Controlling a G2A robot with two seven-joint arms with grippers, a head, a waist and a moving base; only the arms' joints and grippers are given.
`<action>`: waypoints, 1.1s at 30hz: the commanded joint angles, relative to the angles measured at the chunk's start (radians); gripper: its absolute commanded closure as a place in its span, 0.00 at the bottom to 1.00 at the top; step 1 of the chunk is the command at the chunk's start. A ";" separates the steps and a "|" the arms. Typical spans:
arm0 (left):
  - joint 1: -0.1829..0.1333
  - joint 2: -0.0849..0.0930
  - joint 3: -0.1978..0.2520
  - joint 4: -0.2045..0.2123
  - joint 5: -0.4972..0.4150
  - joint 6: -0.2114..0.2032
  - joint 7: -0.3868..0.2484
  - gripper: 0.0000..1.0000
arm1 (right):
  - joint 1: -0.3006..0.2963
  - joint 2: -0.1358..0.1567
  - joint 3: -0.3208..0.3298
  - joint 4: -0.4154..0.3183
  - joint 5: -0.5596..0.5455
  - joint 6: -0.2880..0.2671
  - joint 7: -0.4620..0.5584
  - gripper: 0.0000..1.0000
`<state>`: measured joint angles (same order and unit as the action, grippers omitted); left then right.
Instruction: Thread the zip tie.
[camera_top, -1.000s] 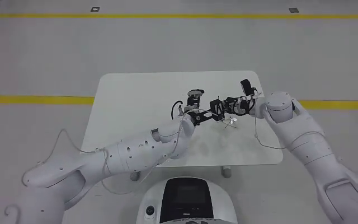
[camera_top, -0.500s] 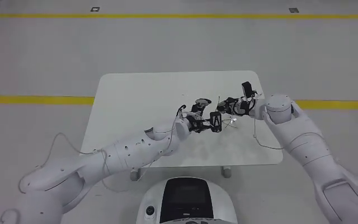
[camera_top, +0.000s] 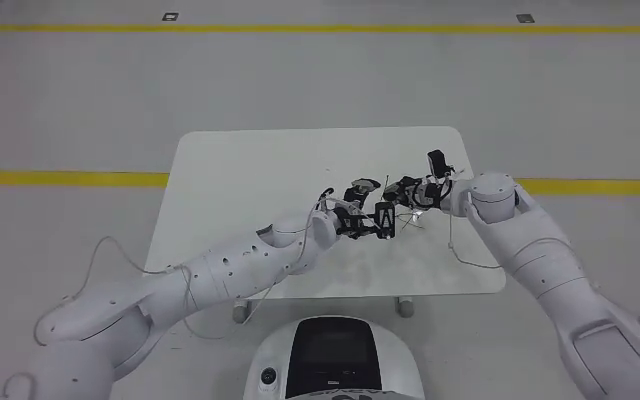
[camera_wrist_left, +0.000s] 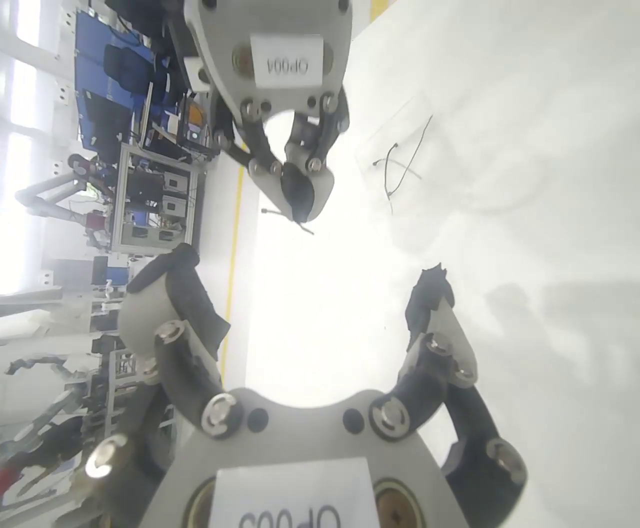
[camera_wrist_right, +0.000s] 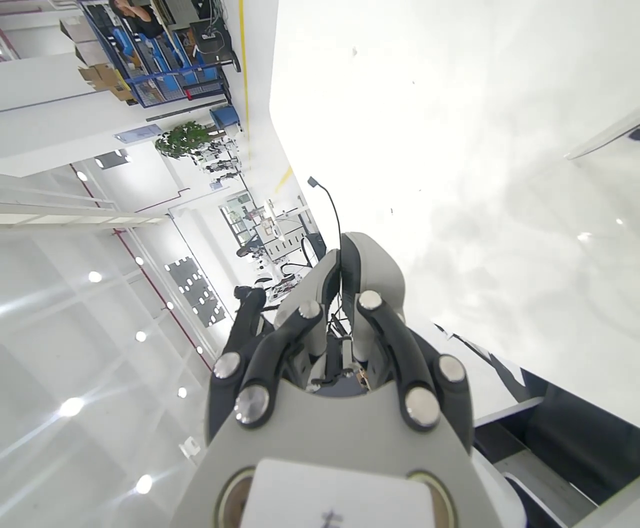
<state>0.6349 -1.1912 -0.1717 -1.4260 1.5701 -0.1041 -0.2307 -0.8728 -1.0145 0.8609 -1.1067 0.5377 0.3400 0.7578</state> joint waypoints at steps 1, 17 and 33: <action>-0.013 -0.002 0.002 -0.001 0.000 -0.018 0.024 0.00 | 0.008 -0.005 -0.010 0.009 0.003 0.000 0.001 1.00; 0.028 -0.008 -0.059 0.022 -0.055 -0.011 0.058 0.00 | -0.023 -0.006 0.016 -0.026 -0.007 -0.042 -0.035 1.00; 0.087 -0.018 -0.127 0.039 -0.052 0.019 0.065 0.13 | -0.088 0.000 0.073 -0.098 -0.028 -0.080 -0.073 1.00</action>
<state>0.7174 -1.2090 -0.2930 -1.3872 1.5163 -0.0872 -0.1681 -0.9560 -1.0151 0.9279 -1.1993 0.5111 0.2635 0.6860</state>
